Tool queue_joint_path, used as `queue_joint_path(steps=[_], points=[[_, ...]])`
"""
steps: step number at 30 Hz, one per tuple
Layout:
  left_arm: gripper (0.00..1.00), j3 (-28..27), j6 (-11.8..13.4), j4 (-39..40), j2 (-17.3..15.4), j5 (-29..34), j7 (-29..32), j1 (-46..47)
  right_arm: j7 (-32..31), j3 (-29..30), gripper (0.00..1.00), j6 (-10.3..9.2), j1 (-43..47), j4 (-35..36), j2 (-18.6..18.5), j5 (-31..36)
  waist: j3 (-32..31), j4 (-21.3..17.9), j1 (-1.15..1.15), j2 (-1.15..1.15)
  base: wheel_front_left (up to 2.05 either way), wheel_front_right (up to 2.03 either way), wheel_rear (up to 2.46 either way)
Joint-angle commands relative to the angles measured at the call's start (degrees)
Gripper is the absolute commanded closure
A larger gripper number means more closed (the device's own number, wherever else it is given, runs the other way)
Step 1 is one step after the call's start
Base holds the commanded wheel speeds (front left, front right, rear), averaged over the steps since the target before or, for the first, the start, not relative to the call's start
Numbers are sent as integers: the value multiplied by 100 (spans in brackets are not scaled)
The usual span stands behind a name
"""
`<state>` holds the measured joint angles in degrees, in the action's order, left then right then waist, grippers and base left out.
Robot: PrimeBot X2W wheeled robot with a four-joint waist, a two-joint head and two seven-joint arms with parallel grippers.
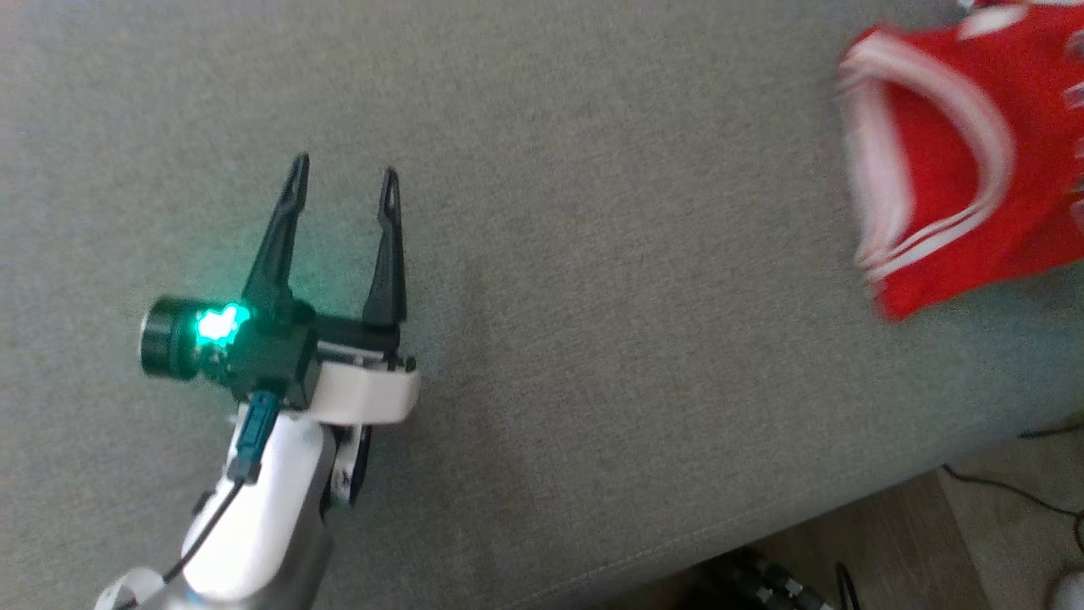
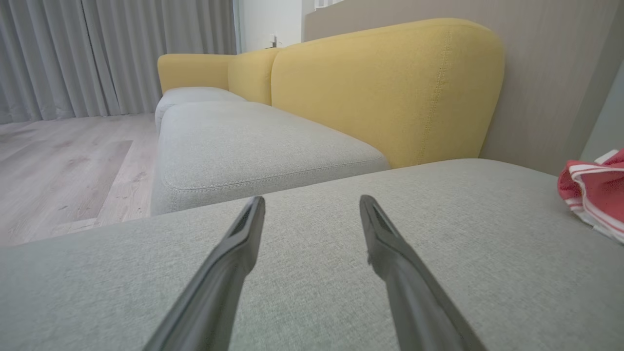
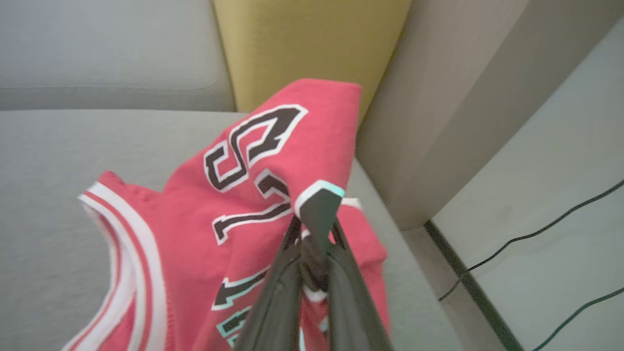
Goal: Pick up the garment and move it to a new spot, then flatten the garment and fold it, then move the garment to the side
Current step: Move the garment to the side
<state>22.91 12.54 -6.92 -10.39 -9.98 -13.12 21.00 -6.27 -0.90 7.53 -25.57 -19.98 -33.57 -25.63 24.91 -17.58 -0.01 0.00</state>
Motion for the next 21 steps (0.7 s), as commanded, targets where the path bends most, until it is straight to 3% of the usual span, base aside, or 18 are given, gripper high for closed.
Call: queue_joint_path(steps=[1,6,7,8,9,16,21], points=[[0,-99,-6,242,-100,84,19,285,155,185,100,-4,-200,-68,-354,30,356,20,1,0,0,0,0],[0,61,-58,338,-79,223,87,583,462,642,100,-4,-694,-1042,-641,190,681,91,1,0,0,0,0],[0,93,-71,347,-74,245,94,633,555,731,94,-4,-803,-1239,-658,210,724,108,1,0,0,0,0],[0,126,-85,351,-68,268,97,681,635,798,55,-4,-897,-1440,-684,273,760,130,1,0,0,0,0],[0,154,-96,349,-61,285,96,723,731,888,0,-4,-994,-1633,-682,328,782,151,1,0,0,0,0],[0,230,-89,323,-45,317,83,824,1227,1316,0,-4,-1401,-2605,-444,901,715,210,1,0,0,0,0],[0,229,-59,255,-58,265,46,725,1393,1525,0,-4,-1311,-2872,-102,1110,491,265,1,0,0,0,0]])
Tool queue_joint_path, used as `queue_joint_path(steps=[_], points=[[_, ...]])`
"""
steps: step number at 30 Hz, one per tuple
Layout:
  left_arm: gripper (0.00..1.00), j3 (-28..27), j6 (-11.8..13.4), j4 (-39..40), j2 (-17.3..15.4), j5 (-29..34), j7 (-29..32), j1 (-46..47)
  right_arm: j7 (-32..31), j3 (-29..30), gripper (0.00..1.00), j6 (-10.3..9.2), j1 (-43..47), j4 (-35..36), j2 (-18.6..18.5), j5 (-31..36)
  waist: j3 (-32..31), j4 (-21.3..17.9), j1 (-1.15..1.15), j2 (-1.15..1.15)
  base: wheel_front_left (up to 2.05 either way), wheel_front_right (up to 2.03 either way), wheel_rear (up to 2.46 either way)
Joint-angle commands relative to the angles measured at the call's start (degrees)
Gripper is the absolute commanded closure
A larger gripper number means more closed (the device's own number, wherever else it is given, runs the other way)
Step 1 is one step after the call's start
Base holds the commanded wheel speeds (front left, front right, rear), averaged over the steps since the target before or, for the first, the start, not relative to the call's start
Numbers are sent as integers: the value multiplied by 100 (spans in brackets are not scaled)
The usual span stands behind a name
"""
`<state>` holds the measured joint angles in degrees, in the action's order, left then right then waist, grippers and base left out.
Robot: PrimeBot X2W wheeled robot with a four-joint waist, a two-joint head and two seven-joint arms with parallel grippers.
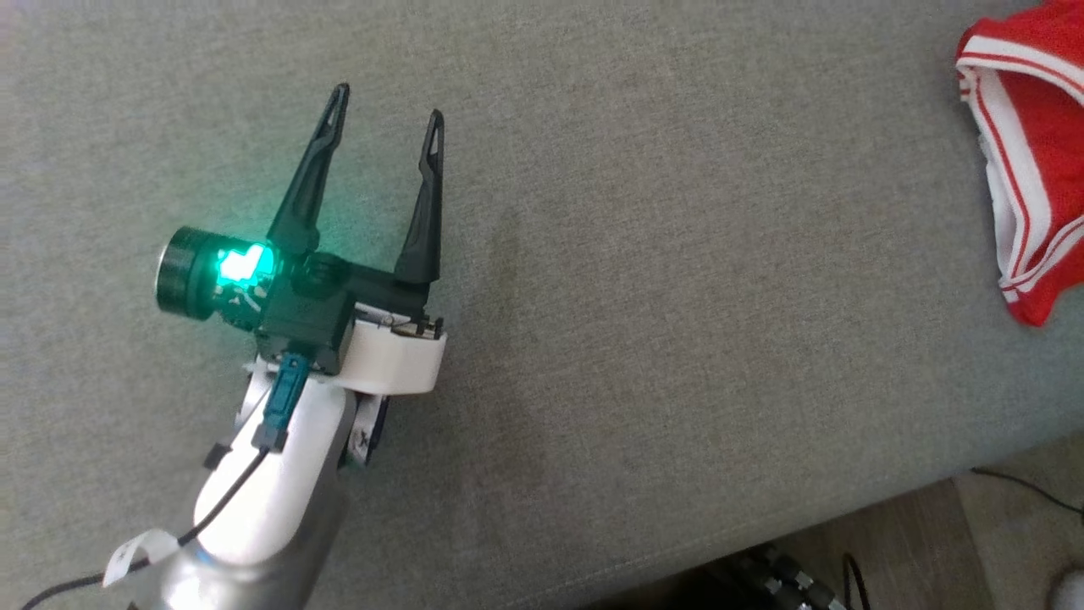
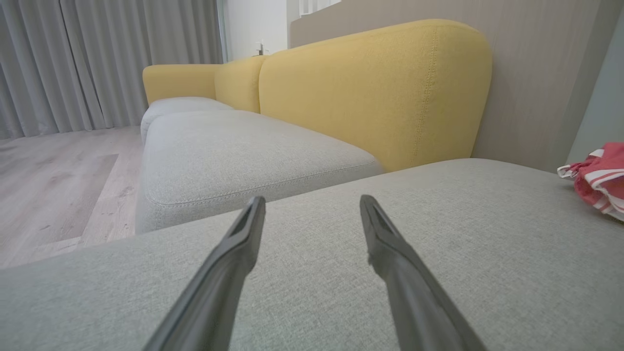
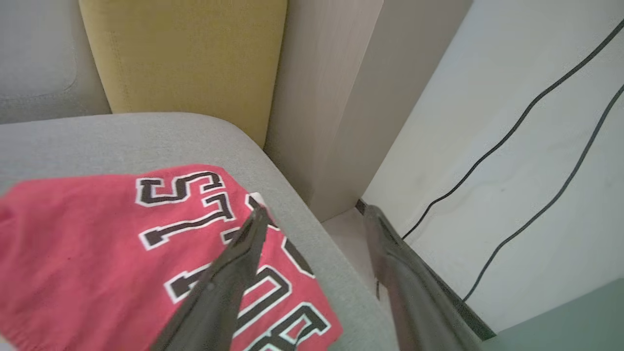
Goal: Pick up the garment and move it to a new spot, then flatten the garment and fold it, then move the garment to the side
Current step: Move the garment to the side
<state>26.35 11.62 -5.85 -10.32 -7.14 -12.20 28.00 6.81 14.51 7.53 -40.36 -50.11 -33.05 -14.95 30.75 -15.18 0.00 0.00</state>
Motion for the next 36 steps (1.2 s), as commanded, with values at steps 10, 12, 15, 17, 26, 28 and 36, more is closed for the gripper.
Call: queue_joint_path(steps=[10,12,15,17,26,28,36], points=[[0,-252,140,-97,-220,-304,152,-565,350,-372,0,-4,1350,1771,1173,281,-901,320,0,0,0,0,0],[0,-305,182,-106,-255,-367,203,-685,267,-489,0,-4,1673,2387,1460,306,-1032,418,0,0,0,0,0],[0,-357,223,-117,-291,-430,261,-806,105,-620,0,-4,1985,2981,1687,285,-1158,540,0,0,0,0,0],[0,-423,266,-132,-333,-490,280,-916,-47,-753,0,-4,2301,3572,1927,283,-1282,678,0,0,0,0,0],[0,-874,507,-173,-616,-757,275,-1371,-572,-1337,0,-4,3166,5342,2577,225,-1655,1237,0,0,0,0,0],[0,-976,551,-144,-692,-808,271,-1465,-633,-1404,0,-4,3295,5543,2626,239,-1720,1325,0,0,0,0,0],[0,-1074,585,177,-798,-1023,336,-2052,-866,-1438,0,-4,3934,5953,2804,299,-2119,1426,0,0,0,0,0]])
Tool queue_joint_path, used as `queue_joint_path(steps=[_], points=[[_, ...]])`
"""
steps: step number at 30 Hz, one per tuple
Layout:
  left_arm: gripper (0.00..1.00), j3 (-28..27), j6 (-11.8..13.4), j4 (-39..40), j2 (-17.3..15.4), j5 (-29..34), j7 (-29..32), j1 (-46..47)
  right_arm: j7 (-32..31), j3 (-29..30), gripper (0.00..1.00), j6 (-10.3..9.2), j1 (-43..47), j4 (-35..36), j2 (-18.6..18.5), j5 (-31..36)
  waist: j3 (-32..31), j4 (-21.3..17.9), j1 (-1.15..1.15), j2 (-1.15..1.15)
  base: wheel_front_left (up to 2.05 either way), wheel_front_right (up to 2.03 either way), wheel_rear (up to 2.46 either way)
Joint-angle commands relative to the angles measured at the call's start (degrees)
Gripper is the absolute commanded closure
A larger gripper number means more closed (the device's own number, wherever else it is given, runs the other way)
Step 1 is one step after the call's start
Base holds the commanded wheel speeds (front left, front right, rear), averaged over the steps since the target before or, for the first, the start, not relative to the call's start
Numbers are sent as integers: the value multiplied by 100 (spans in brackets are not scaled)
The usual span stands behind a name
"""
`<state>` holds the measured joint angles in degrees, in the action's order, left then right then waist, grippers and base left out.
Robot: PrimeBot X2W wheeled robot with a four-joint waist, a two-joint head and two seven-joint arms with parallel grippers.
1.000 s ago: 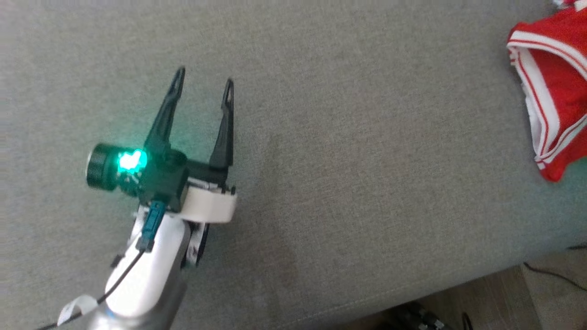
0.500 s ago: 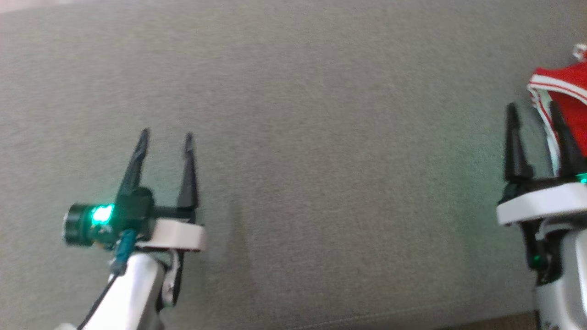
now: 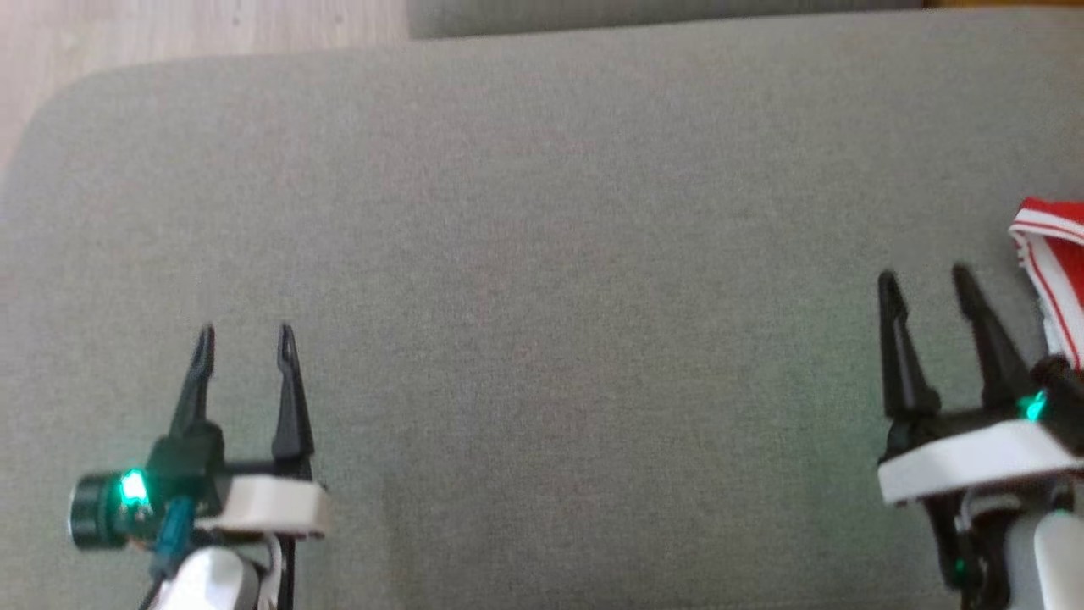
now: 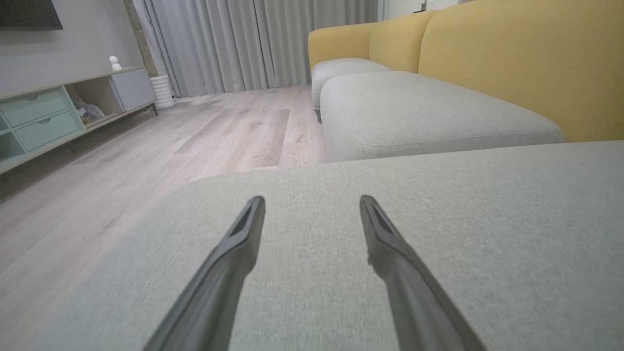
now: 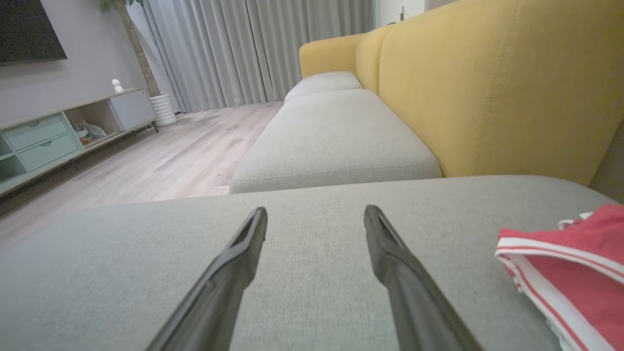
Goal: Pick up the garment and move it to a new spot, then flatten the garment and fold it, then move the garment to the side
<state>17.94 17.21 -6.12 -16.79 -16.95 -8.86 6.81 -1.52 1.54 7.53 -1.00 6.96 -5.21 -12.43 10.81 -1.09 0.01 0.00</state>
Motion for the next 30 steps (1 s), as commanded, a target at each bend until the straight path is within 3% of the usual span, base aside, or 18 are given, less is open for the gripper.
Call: queue_joint_path(steps=[1,12,30], points=[[0,-218,14,231,-155,-63,8,-7,-61,-147,0,-4,83,280,39,52,-180,6,-1,0,0,0,0],[0,-84,-89,233,-199,-243,116,-509,-302,-300,0,-4,740,525,154,171,-693,-9,-1,0,0,0,0],[0,-4,-82,228,-250,-296,206,-517,-378,-311,0,-4,878,706,207,204,-713,49,-1,0,0,0,0]])
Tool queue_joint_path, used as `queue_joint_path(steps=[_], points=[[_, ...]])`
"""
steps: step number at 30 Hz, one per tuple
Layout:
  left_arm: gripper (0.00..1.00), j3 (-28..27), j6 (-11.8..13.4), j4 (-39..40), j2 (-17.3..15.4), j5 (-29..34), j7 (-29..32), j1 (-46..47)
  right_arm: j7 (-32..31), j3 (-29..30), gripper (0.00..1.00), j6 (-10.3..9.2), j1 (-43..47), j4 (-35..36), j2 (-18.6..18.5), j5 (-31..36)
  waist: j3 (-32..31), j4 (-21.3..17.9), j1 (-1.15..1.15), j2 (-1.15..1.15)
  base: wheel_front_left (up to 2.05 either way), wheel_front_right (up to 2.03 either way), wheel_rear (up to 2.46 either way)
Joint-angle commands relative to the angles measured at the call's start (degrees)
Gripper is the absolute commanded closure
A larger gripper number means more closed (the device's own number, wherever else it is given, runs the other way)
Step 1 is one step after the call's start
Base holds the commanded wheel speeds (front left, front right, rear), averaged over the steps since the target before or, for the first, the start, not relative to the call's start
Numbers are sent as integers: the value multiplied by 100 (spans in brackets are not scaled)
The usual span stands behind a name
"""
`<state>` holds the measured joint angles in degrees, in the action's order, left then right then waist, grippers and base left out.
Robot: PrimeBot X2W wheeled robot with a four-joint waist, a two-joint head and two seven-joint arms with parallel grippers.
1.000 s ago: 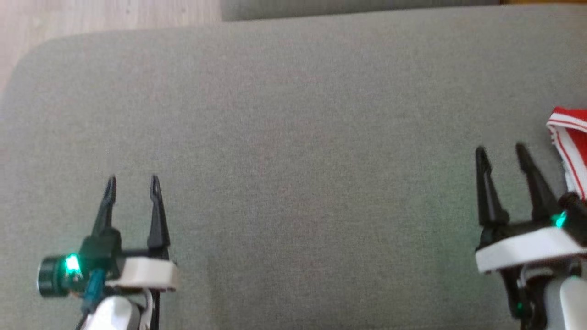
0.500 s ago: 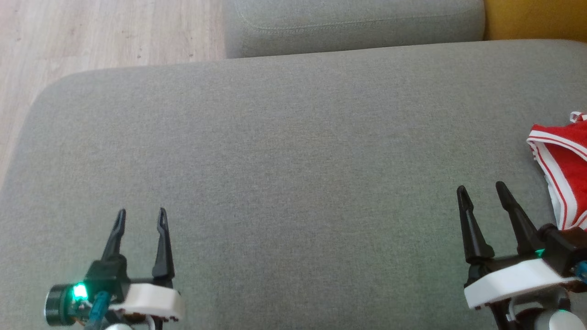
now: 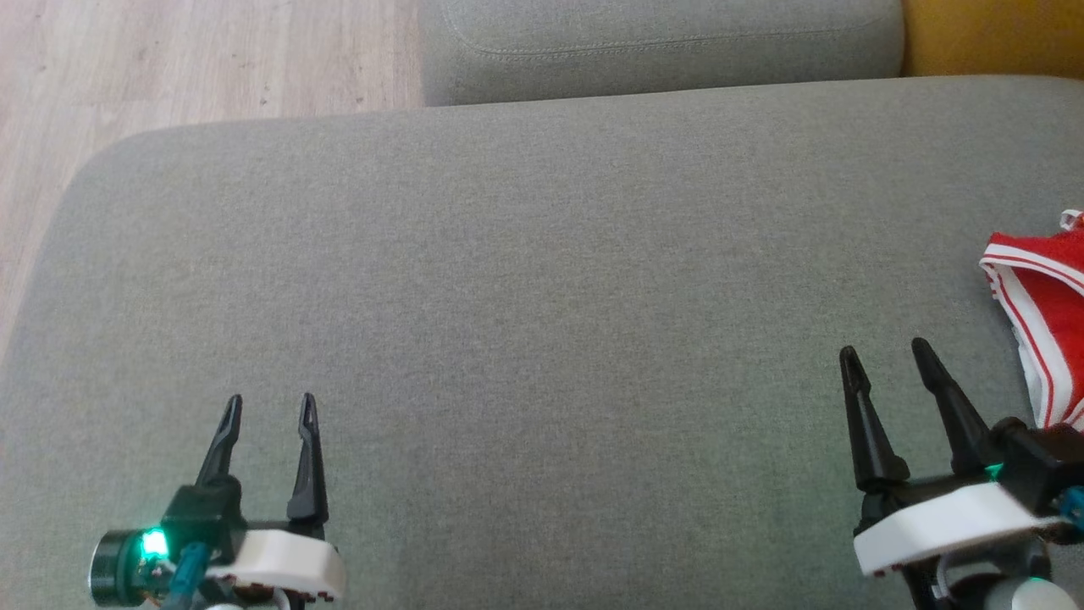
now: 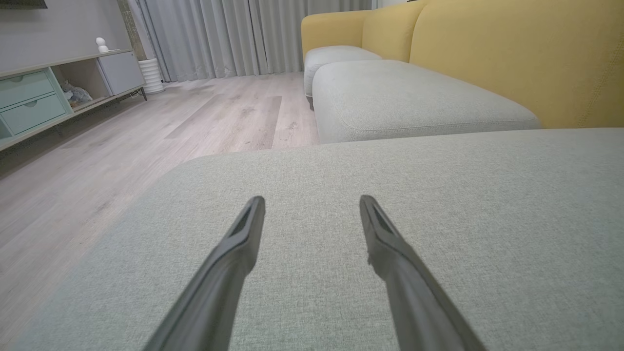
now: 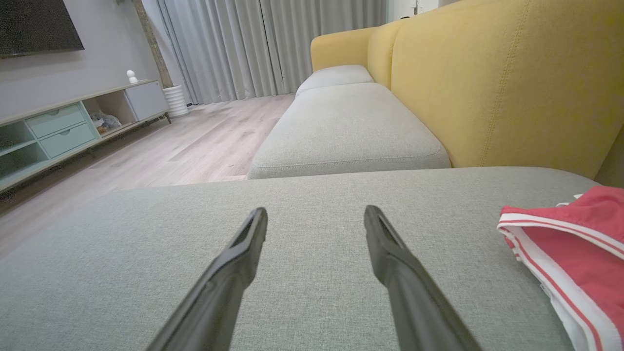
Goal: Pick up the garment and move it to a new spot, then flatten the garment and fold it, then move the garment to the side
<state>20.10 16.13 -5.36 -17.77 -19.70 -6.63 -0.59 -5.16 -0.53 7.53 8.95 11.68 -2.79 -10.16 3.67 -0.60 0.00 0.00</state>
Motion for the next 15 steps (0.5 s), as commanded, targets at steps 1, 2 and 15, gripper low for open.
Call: queue_joint_path(steps=[1,2,15], points=[[0,-221,27,149,-154,-26,-20,225,-19,-102,0,-4,-116,230,-34,-33,-1,-1,0,0,0,0,0],[0,-219,28,147,-158,-26,-23,227,-21,-102,0,-4,-116,229,-33,-37,-2,0,0,0,0,0,0],[100,20,31,-96,-4,-12,0,-1,-22,44,100,0,2,-123,7,-96,-9,16,0,0,0,0,0]])
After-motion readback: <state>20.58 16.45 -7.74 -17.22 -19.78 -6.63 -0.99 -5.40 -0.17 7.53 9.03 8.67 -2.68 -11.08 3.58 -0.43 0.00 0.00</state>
